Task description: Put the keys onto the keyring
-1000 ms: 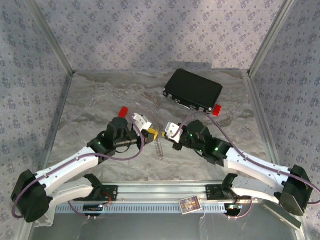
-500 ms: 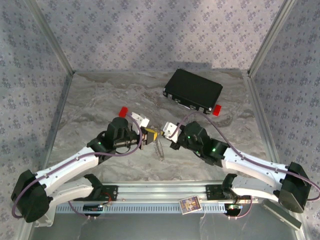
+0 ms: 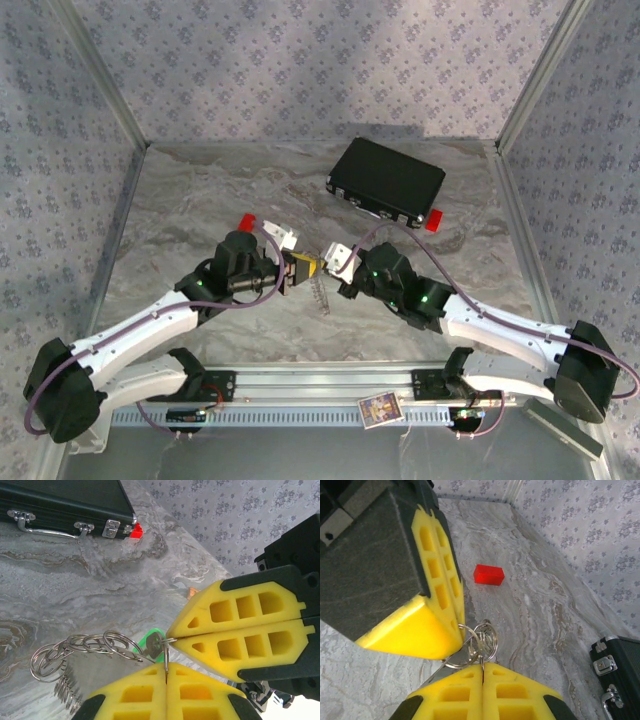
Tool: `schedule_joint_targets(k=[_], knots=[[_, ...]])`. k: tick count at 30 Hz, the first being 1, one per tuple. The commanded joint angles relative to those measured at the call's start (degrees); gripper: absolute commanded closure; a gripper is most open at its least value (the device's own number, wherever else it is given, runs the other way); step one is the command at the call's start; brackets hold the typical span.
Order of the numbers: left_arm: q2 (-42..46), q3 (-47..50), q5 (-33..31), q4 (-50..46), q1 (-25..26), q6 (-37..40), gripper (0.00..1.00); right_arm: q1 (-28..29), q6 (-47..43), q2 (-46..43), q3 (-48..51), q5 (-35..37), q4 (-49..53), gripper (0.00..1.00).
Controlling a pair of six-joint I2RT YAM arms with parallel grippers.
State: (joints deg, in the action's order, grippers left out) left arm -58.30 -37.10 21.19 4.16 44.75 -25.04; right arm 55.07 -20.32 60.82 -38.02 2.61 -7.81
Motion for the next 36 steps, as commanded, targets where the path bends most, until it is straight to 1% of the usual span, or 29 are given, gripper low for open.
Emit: schedule_joint_targets(k=[1,7,17,24,33,36], knots=[[0.12,-2.56,0.40,1.12,0.22,-0.80,1.00,0.45,0.72,-1.53,0.92,2.07,-2.38,1.00],[-0.18,-2.58,0.13,1.34,0.20,-1.07,1.00,0.48,0.72,-1.07,0.79,0.77,-2.29,1.00],[-0.40,-2.52,-0.62,1.24,0.23,-1.33,1.00,1.09,0.51,-1.49,0.93,2.10,-3.53,1.00],[-0.41,-2.28,-0.81,1.36,0.25,-1.42,1.00,1.30,0.50,-1.13,0.86,1.67,-3.35,1.00],[-0.31,-2.27,-1.99,1.10,0.17,-1.68,1.00,2.14,-0.59,-1.58,1.17,4.82,-3.35,1.00],[-0.23,-2.18,-2.12,1.42,0.22,-1.85,1.00,2.41,-0.68,-1.50,1.18,4.86,-3.35,1.00]])
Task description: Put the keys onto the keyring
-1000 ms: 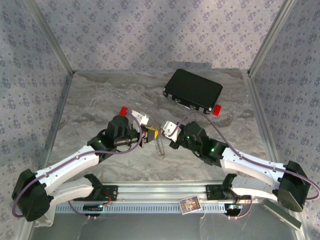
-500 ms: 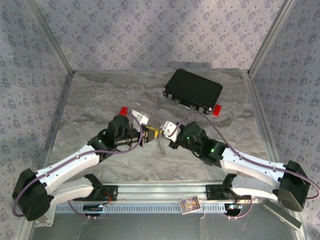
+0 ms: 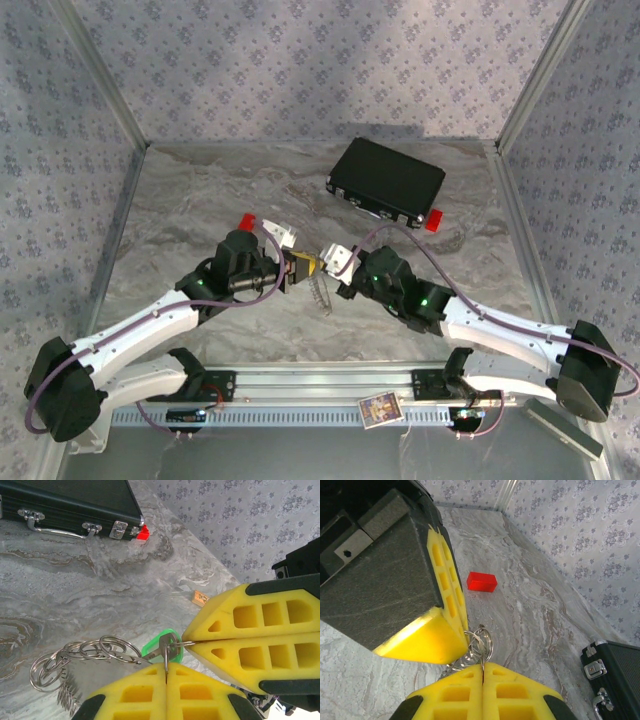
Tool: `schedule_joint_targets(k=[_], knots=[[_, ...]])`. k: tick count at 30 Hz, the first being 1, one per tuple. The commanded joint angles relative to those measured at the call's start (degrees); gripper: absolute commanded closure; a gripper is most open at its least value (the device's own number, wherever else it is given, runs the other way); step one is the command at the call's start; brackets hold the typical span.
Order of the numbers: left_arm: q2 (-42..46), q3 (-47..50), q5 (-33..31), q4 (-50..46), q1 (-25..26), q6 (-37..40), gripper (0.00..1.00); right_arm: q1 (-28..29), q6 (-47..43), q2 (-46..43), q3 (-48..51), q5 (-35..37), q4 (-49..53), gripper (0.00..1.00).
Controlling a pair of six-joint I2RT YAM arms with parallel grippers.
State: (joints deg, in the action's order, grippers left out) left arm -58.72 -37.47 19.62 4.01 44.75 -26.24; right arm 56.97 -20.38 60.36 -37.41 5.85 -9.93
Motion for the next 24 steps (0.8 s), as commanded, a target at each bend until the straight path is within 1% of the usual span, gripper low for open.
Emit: schedule_joint_targets(k=[1,6,11,24], knots=[[0.15,-1.81,-0.48,1.60,0.22,-0.65,1.00,0.60,-0.60,-0.95,0.47,1.53,-1.23,1.00],[0.25,-1.81,-0.28,1.86,0.20,-0.74,1.00,0.88,-0.53,-0.35,0.32,2.01,-1.88,1.00],[0.27,-1.56,-0.28,1.87,0.22,-0.83,1.00,1.03,-0.58,-0.33,0.32,4.51,-2.88,1.00],[0.43,-1.50,-0.26,2.32,0.23,-0.83,1.00,1.30,-0.27,0.91,-0.09,2.02,-2.55,1.00]])
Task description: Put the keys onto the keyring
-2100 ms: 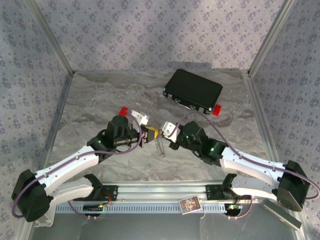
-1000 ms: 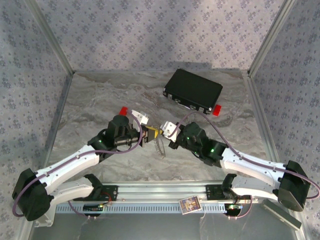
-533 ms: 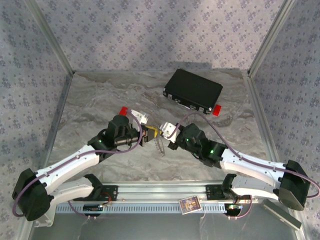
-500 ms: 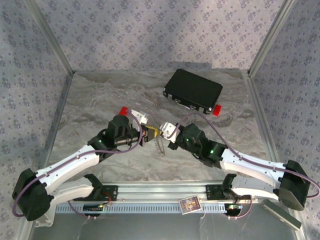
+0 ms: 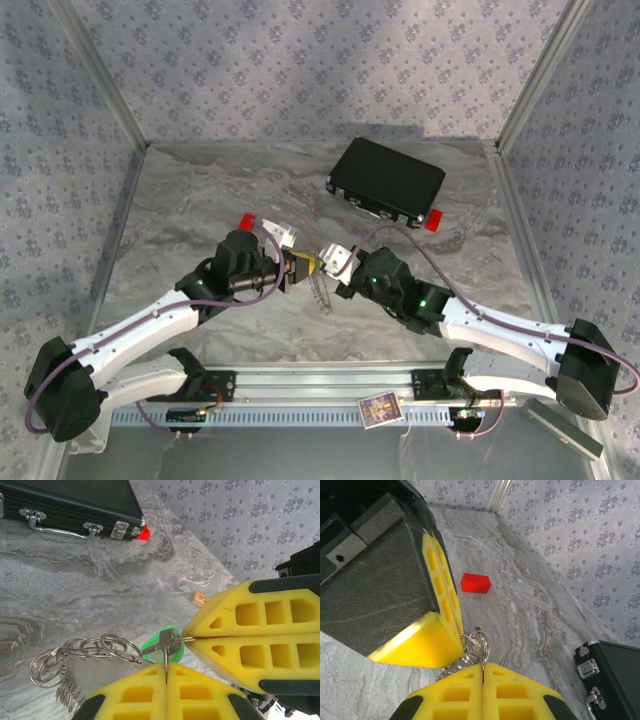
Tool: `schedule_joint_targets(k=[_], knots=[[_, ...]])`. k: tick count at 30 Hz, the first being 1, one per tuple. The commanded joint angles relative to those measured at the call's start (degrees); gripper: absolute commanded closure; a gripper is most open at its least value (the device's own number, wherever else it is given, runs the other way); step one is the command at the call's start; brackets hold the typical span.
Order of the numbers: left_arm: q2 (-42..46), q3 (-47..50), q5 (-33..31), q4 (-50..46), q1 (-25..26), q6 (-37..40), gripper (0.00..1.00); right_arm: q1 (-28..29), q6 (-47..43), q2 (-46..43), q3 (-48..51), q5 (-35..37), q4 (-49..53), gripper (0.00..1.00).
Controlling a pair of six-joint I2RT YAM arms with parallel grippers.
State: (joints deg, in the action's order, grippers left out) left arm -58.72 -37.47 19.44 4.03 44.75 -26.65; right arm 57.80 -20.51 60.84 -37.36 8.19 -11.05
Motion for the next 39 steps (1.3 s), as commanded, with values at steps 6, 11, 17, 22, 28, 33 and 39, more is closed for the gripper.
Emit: schedule_joint_targets(k=[6,11,17,22,28,33,39], knots=[[0.45,-1.45,-0.11,2.69,0.22,-0.68,1.00,0.47,-0.23,0.44,-0.16,-0.96,-1.03,1.00],[0.44,-1.37,-0.18,2.71,0.22,-0.68,1.00,0.55,-0.16,0.47,-0.17,-1.77,-0.91,1.00],[0.35,-1.19,-0.10,3.24,0.25,-0.86,1.00,0.61,-0.14,0.77,-0.58,-3.28,-0.56,1.00],[0.45,-1.20,-0.19,3.15,0.24,-0.86,1.00,0.64,-0.23,1.02,-0.84,-4.63,0.11,1.00],[0.44,-1.20,-0.11,3.42,0.25,-0.94,1.00,0.57,-0.32,1.47,-1.45,-5.87,1.42,1.00],[0.60,-1.20,0.29,3.51,0.23,-0.86,1.00,0.65,-0.32,2.09,-1.90,-6.38,2.29,1.00],[0.71,-0.91,0.17,3.46,0.19,-0.51,1.00,0.59,-0.74,2.42,-2.70,-7.85,4.21,1.00]])
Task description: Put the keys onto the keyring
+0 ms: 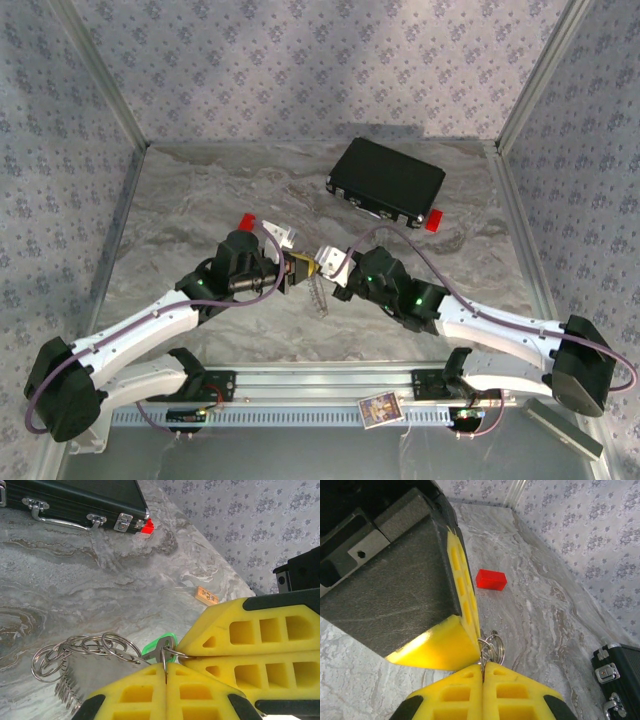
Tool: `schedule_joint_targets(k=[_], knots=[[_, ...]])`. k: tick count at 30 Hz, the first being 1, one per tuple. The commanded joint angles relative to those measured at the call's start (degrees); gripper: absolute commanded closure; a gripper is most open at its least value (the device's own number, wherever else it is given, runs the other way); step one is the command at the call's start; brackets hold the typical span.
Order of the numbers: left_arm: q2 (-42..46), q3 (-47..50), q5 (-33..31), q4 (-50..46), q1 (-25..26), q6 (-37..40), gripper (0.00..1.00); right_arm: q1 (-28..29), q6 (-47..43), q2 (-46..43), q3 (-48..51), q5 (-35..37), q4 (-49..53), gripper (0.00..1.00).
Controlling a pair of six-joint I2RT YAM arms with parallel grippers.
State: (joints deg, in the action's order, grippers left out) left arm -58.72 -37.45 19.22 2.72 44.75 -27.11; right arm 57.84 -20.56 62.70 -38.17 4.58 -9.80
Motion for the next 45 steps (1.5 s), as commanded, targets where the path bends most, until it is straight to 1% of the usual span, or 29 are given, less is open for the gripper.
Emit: schedule_joint_targets(k=[1,13,21,35,40,43,45], knots=[[0.71,-0.87,0.47,4.76,0.21,0.04,1.00,0.50,-0.69,0.46,-2.01,-4.54,3.24,1.00],[1.13,0.70,1.52,6.37,0.20,1.92,1.00,-2.68,1.38,0.15,-2.58,-10.97,5.97,1.00],[1.19,1.68,1.61,7.14,0.25,2.33,1.00,-5.59,4.03,-0.58,-2.17,-13.63,6.59,1.00],[0.86,2.10,1.50,8.43,0.21,2.86,1.00,-6.21,4.49,0.06,-2.68,-16.67,6.98,1.00],[1.12,3.06,1.52,9.96,0.22,4.37,1.00,-6.16,3.53,-0.07,-2.13,-18.11,7.02,1.00],[1.75,4.66,1.70,12.63,0.20,6.81,1.00,-6.25,3.02,-0.95,-1.73,-18.01,7.54,0.76],[2.34,5.73,1.75,13.49,0.16,9.86,1.00,-6.72,2.56,-1.96,-1.60,-18.20,8.78,0.63]])
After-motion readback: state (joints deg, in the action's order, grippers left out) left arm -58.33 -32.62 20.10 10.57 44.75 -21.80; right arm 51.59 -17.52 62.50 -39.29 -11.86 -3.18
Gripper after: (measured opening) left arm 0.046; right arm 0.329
